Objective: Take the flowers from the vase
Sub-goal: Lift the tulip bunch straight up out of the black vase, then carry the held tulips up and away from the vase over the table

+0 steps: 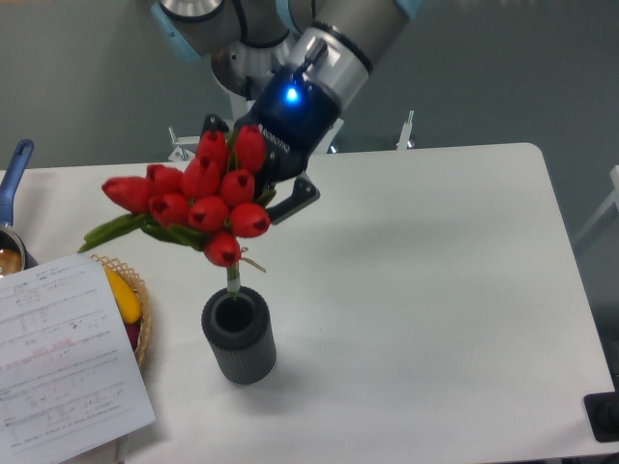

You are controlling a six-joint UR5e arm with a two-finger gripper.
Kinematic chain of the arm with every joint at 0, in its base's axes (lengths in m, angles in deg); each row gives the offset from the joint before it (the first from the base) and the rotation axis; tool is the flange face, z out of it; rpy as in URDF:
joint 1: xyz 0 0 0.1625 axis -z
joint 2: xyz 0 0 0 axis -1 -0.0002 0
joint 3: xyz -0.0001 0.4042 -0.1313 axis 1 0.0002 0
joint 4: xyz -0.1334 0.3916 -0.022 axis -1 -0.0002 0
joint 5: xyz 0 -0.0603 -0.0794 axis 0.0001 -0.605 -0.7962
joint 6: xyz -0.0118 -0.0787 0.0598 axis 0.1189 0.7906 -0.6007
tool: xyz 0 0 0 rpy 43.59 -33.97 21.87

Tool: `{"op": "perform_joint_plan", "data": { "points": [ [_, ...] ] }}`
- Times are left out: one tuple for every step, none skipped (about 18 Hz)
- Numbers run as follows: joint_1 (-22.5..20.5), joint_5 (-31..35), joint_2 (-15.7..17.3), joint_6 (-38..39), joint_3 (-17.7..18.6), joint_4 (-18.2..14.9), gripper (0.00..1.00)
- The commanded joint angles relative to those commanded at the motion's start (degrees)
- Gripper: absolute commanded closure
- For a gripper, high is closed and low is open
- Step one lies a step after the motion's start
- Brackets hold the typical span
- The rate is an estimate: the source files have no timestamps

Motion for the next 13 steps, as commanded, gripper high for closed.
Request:
{"op": "perform_joint_plan", "data": {
  "points": [
    [-0.35, 0.00, 0.00, 0.62, -0.53, 0.00, 0.55],
    [-1.14, 0.00, 0.00, 0.54, -0.71, 0.00, 0.55],
    [-2.37, 0.08, 0.00, 0.28, -0.71, 0.00, 0.55],
    [-4.03, 0.09, 0.00, 0.10, -0.36, 0.00, 0.55],
    [-5.62, 0.17, 0.00, -0.34, 0.25, 0.09, 0.55],
    [-7.20, 0.17, -0.09, -1.12, 0.69, 0.09, 0.55],
    [-8.61, 0.17, -0.26, -2.44, 1.13, 0.09, 0.55],
    [-10.19, 0.17, -0.52, -4.45, 1.92, 0.17, 0.55],
    [-12.03, 0.17, -0.61, -6.73, 2.80, 0.18, 0.55],
    [-13.44, 0.09, -0.70, -9.28, 3.42, 0.18, 0.55],
    [-14.85, 0.09, -0.96, -11.74, 4.20, 0.18, 0.55],
    [-16.08, 0.09, -1.31, -13.86, 4.91, 0.18, 0.55],
    [-17.05, 0.09, -1.75, -15.70, 5.61, 0.18, 0.55]
  ]
}}
